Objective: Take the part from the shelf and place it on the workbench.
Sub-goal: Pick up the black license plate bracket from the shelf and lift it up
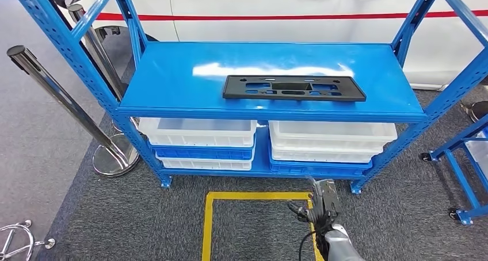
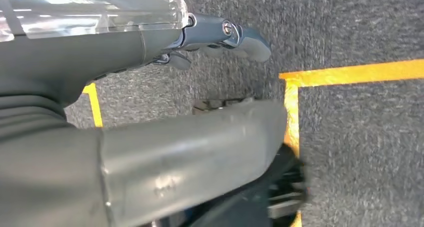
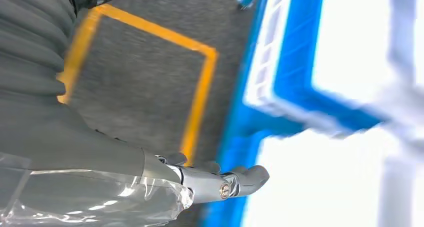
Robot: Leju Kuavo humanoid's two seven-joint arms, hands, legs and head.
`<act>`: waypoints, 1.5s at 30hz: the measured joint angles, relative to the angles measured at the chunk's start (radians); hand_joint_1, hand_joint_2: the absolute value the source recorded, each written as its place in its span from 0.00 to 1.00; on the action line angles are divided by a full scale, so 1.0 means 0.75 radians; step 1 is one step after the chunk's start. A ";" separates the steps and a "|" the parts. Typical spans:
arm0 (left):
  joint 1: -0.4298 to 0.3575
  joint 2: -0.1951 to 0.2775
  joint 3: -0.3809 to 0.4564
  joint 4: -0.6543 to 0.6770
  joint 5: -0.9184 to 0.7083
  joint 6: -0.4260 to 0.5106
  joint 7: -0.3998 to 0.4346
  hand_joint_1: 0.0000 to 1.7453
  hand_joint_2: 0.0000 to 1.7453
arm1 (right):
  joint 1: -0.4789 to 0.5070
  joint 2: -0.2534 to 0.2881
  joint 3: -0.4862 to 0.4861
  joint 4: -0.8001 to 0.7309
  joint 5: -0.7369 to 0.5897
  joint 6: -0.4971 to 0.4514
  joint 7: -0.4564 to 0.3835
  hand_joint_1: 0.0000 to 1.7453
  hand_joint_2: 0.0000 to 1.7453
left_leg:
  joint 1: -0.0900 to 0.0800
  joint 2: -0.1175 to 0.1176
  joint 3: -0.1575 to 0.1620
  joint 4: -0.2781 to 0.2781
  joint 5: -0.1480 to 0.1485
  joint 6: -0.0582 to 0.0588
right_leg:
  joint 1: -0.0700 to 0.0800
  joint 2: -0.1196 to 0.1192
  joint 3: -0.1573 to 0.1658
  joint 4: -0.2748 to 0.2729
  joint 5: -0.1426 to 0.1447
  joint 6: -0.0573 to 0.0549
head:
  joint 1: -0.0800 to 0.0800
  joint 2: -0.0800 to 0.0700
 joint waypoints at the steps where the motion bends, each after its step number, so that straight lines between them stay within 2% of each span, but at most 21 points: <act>1: 0.000 -0.001 0.006 0.004 -0.003 0.003 -0.006 0.00 0.00 | -0.007 0.010 0.034 -0.016 0.009 -0.016 -0.010 0.00 1.00 | 0.002 0.000 -0.012 0.020 0.010 -0.002 | 0.000 -0.001 0.001 0.002 -0.001 -0.001 | 0.000 0.000; 2: 0.000 -0.002 0.011 0.006 -0.004 0.005 -0.010 0.00 0.00 | -0.012 0.020 0.070 -0.031 0.020 -0.037 -0.016 0.00 1.00 | 0.004 0.000 0.002 -0.016 0.046 -0.003 | 0.000 -0.001 0.002 0.004 -0.003 0.000 | 0.000 0.000; 5: -0.004 -0.003 0.022 0.011 -0.014 0.010 -0.016 0.00 0.00 | -0.024 0.044 0.179 -0.076 0.053 -0.121 -0.024 0.00 1.00 | 0.003 0.001 0.115 -0.273 0.170 0.007 | 0.001 0.000 0.001 0.012 -0.010 0.008 | 0.000 0.000; 7: -0.008 -0.005 0.029 0.013 -0.021 0.011 -0.016 0.00 0.00 | -0.030 0.054 0.250 -0.104 0.073 -0.184 -0.025 0.00 1.00 | -0.001 0.000 0.142 -0.346 0.183 0.017 | 0.005 0.001 -0.008 0.015 -0.009 0.021 | 0.000 0.000; 9: -0.011 -0.007 0.036 0.014 -0.026 0.010 -0.016 0.00 0.00 | -0.033 0.061 0.325 -0.132 0.090 -0.246 -0.024 0.00 1.00 | -0.002 0.000 0.139 -0.354 0.186 0.030 | 0.005 0.001 -0.013 0.014 -0.007 0.035 | 0.000 0.000; 11: -0.013 -0.010 0.041 0.016 -0.033 0.009 -0.016 0.00 0.00 | -0.035 0.065 0.407 -0.162 0.106 -0.310 -0.023 0.00 1.00 | 0.002 0.001 0.143 -0.366 0.193 0.048 | 0.003 0.003 -0.027 0.049 -0.034 0.047 | 0.000 0.000; 14: -0.025 -0.013 0.043 0.019 -0.046 0.004 -0.013 0.00 0.00 | -0.038 0.066 0.513 -0.203 0.140 -0.409 -0.014 0.00 1.00 | 0.001 0.002 0.145 -0.372 0.197 0.065 | 0.002 0.004 -0.132 0.269 -0.145 0.057 | 0.001 0.000; 16: -0.029 -0.014 0.044 0.020 -0.054 -0.001 -0.006 0.00 0.00 | -0.033 0.066 0.577 -0.235 0.183 -0.468 0.005 0.00 1.00 | -0.001 0.001 0.145 -0.370 0.195 0.067 | 0.001 0.004 -0.189 0.375 -0.164 0.060 | 0.001 0.000; 17: -0.030 -0.015 0.044 0.020 -0.058 -0.003 -0.002 0.00 0.00 | -0.032 0.065 0.604 -0.253 0.210 -0.494 0.017 0.00 1.00 | -0.001 0.001 0.146 -0.368 0.193 0.067 | 0.001 0.004 -0.186 0.359 -0.135 0.059 | 0.001 0.000; 19: -0.033 -0.017 0.044 0.021 -0.067 -0.009 0.007 0.00 0.00 | -0.033 0.064 0.652 -0.298 0.274 -0.542 0.046 0.00 1.00 | -0.001 0.000 0.148 -0.363 0.188 0.062 | 0.003 0.004 -0.121 0.206 -0.039 0.049 | 0.001 0.000; 21: -0.039 -0.019 0.044 0.022 -0.074 -0.012 0.014 0.00 0.00 | -0.038 0.062 0.696 -0.343 0.340 -0.579 0.083 0.00 1.00 | -0.006 0.000 0.144 -0.355 0.184 0.053 | 0.009 0.005 -0.059 0.063 0.014 0.037 | 0.000 0.000; 23: -0.046 -0.021 0.044 0.022 -0.082 -0.015 0.020 0.00 0.00 | -0.039 0.056 0.745 -0.384 0.400 -0.610 0.126 0.00 1.00 | -0.010 0.001 0.138 -0.354 0.184 0.043 | 0.015 0.006 -0.046 0.025 0.014 0.030 | 0.000 0.000; 26: -0.051 -0.022 0.044 0.022 -0.096 -0.017 0.031 0.00 0.00 | -0.040 0.045 0.825 -0.446 0.486 -0.652 0.194 0.00 1.00 | -0.008 0.002 0.130 -0.332 0.164 0.023 | 0.006 0.008 -0.041 0.010 0.020 0.010 | 0.000 0.000; 28: -0.054 -0.022 0.044 0.022 -0.105 -0.019 0.037 0.00 0.00 | -0.044 0.037 0.882 -0.487 0.542 -0.680 0.244 0.00 1.00 | -0.003 0.002 0.073 -0.208 0.093 0.009 | 0.002 0.006 -0.037 0.003 0.024 -0.003 | 0.000 0.000; 30: -0.056 -0.023 0.044 0.023 -0.114 -0.022 0.044 0.00 0.00 | -0.046 0.025 0.934 -0.520 0.592 -0.703 0.294 0.00 1.00 | 0.002 0.002 -0.010 -0.036 0.023 -0.002 | 0.002 0.005 -0.037 0.005 0.023 -0.008 | 0.000 0.000; 32: -0.055 -0.024 0.044 0.023 -0.122 -0.025 0.049 0.00 0.00 | -0.047 0.009 0.986 -0.549 0.635 -0.722 0.346 0.00 1.00 | 0.007 0.003 -0.034 0.008 0.037 -0.009 | 0.002 0.006 -0.037 0.009 0.020 -0.009 | 0.000 0.000; 35: -0.060 -0.024 0.044 0.023 -0.135 -0.026 0.053 0.00 0.00 | -0.058 -0.014 1.072 -0.592 0.691 -0.749 0.426 0.00 1.00 | 0.014 0.003 0.064 -0.209 0.163 -0.008 | 0.003 0.010 -0.037 0.019 0.012 0.001 | 0.000 0.000; 37: -0.068 -0.025 0.044 0.023 -0.142 -0.024 0.053 0.00 0.00 | -0.073 -0.037 1.126 -0.620 0.724 -0.764 0.485 0.00 1.00 | 0.010 0.002 0.112 -0.320 0.192 0.003 | 0.006 0.010 -0.043 0.027 0.008 0.016 | 0.000 0.000; 40: -0.072 -0.027 0.043 0.023 -0.155 -0.013 0.053 0.00 0.00 | -0.106 -0.081 1.226 -0.668 0.779 -0.791 0.599 0.00 1.00 | 0.005 0.000 0.116 -0.342 0.191 0.028 | 0.005 0.008 -0.049 0.026 0.010 0.038 | 0.000 0.000; 42: -0.073 -0.030 0.043 0.023 -0.164 -0.005 0.052 0.00 0.00 | -0.120 -0.102 1.276 -0.694 0.806 -0.807 0.660 0.00 1.00 | 0.008 0.001 0.120 -0.353 0.198 0.045 | 0.002 0.008 -0.063 0.063 -0.018 0.050 | 0.000 0.000; 45: -0.074 -0.032 0.043 0.023 -0.168 0.001 0.051 0.00 0.00 | -0.117 -0.111 1.287 -0.707 0.823 -0.816 0.696 0.00 1.00 | 0.007 0.001 0.123 -0.358 0.200 0.060 | 0.002 0.008 -0.165 0.275 -0.127 0.058 | 0.000 0.000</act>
